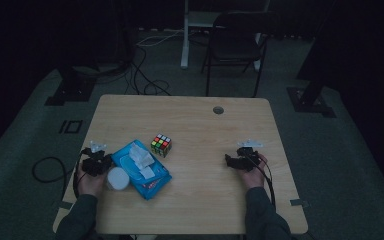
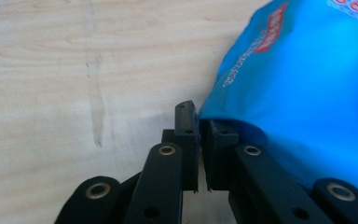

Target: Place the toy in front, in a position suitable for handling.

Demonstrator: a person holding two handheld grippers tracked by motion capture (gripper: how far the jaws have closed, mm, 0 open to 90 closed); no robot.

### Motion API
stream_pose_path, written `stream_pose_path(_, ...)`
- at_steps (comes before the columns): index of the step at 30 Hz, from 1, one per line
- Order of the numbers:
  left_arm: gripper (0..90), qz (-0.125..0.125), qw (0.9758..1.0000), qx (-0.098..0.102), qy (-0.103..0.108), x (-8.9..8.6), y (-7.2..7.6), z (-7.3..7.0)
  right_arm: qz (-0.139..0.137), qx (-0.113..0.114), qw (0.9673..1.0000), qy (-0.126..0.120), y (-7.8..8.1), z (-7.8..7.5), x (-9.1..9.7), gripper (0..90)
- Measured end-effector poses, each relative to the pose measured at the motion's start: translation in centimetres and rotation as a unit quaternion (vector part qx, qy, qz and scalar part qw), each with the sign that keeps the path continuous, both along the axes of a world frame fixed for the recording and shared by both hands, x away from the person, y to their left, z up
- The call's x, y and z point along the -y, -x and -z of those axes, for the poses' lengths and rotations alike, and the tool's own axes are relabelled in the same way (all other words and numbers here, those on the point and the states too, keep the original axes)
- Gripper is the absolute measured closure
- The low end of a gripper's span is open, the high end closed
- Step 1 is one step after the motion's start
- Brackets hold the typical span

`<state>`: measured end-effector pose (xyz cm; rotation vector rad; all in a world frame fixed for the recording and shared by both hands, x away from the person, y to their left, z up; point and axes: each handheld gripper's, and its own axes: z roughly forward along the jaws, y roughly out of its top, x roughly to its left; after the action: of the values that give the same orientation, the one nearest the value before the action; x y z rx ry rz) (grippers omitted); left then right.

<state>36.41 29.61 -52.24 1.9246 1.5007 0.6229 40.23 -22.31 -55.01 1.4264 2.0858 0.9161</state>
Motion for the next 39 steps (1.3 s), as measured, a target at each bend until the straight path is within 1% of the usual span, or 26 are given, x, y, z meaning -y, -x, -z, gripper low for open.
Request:
stream_pose_path(2,84.0,-0.007,1.0,-0.001,0.004,-0.3,-0.7,0.0,-0.001,0.001,1.0,0.0,0.0,0.0,0.0,20.8)
stream_pose_path(3,82.8,-0.015,0.9999,-0.003,0.007,-0.6,-1.2,0.0,-0.002,0.001,1.0,0.0,0.0,0.0,0.0,20.5)
stream_pose_path(4,77.9,-0.018,0.9998,-0.005,0.01,-0.7,-1.4,0.0,-0.003,0.001,1.0,0.0,0.0,0.0,0.0,20.2)
stream_pose_path(6,71.6,-0.023,0.9996,-0.007,0.015,-1.1,-1.6,-0.1,-0.003,0.001,1.0,0.0,0.0,0.0,0.0,20.2)
stream_pose_path(8,66.2,-0.03,0.9993,-0.006,0.019,-1.4,-1.2,-0.1,-0.004,0.001,1.0,0.0,0.0,0.0,0.0,20.2)
stream_pose_path(9,64.7,-0.035,0.999,-0.003,0.028,-1.6,-0.8,-0.2,-0.004,0.001,1.0,0.0,0.0,0.0,0.0,20.1)
stream_pose_path(11,60.3,-0.034,0.9986,0.005,0.041,-2.2,0.0,-0.3,-0.004,0.001,1.0,0.0,0.0,0.0,0.0,19.5)
stream_pose_path(12,56.3,-0.036,0.9983,0.007,0.045,-2.4,0.3,-0.4,-0.005,0.001,1.0,0.0,0.0,0.1,-0.1,18.4)
stream_pose_path(14,55.1,-0.045,0.9975,0.019,0.051,-2.9,1.4,-1.0,-0.008,0.001,1.0,0.0,0.0,0.1,-0.1,16.9)
stream_pose_path(15,54.9,-0.049,0.9964,0.03,0.062,-3.0,2.1,-1.6,-0.009,0.001,1.0,0.001,0.0,0.1,-0.2,16.2)
stream_pose_path(16,54.7,-0.05,0.9957,0.038,0.068,-3.1,2.5,-2.0,-0.014,-0.001,0.9999,0.002,0.0,0.1,-0.2,14.4)
stream_pose_path(18,53.0,-0.045,0.9948,0.055,0.074,-2.8,3.4,-3.0,-0.015,-0.001,0.9999,0.002,0.0,0.1,-0.2,14.0)
stream_pose_path(21,52.0,-0.023,0.9939,0.08,0.072,-1.5,4.8,-4.9,-0.015,-0.002,0.9999,0.002,0.0,0.1,-0.2,14.0)
stream_pose_path(22,52.0,-0.017,0.9936,0.085,0.072,-1.1,5.1,-5.3,-0.015,-0.001,0.9999,0.002,0.0,0.1,-0.2,14.0)
stream_pose_path(23,52.0,-0.007,0.9929,0.095,0.071,-0.4,5.6,-5.9,-0.015,-0.001,0.9999,0.002,0.0,0.1,-0.2,14.0)
stream_pose_path(24,52.0,0.003,0.9926,0.099,0.071,0.1,5.9,-6.3,-0.016,-0.001,0.9999,0.002,0.0,0.1,-0.2,14.0)
stream_pose_path(26,52.1,0.018,0.9919,0.105,0.07,1.3,6.4,-6.9,-0.016,-0.001,0.9999,0.002,0.0,0.1,-0.2,14.0)
stream_pose_path(27,52.2,0.034,0.9913,0.107,0.07,2.2,6.7,-7.1,-0.016,-0.002,0.9999,0.002,0.0,0.1,-0.2,14.0)
stream_pose_path(28,52.4,0.044,0.9908,0.108,0.068,2.7,6.9,-7.3,-0.016,-0.002,0.9999,0.002,0.0,0.1,-0.2,14.0)
stream_pose_path(29,52.4,0.059,0.9901,0.109,0.065,3.7,7.2,-7.5,-0.016,-0.002,0.9999,0.002,0.0,0.1,-0.2,14.0)
stream_pose_path(30,52.5,0.068,0.9893,0.111,0.067,4.2,7.3,-7.5,-0.016,-0.002,0.9999,0.002,0.0,0.1,-0.2,14.0)
stream_pose_path(32,53.9,0.1,0.9868,0.111,0.062,5.9,7.6,-7.7,-0.017,-0.002,0.9999,0.002,0.0,0.1,-0.3,14.1)
stream_pose_path(34,54.5,0.121,0.9847,0.11,0.061,7.3,7.9,-7.7,-0.018,-0.003,0.9998,0.002,0.0,0.1,-0.3,14.4)
stream_pose_path(35,55.2,0.138,0.9828,0.106,0.063,8.3,8.0,-7.6,-0.018,-0.003,0.9998,0.002,0.1,0.1,-0.3,14.7)
stream_pose_path(38,57.5,0.175,0.9785,0.099,0.046,10.6,8.1,-7.0,-0.018,-0.003,0.9998,0.002,0.1,0.1,-0.3,15.2)
stream_pose_path(39,59.1,0.191,0.9765,0.092,0.041,11.6,8.0,-6.7,-0.019,-0.003,0.9998,0.002,0.1,0.1,-0.3,15.2)
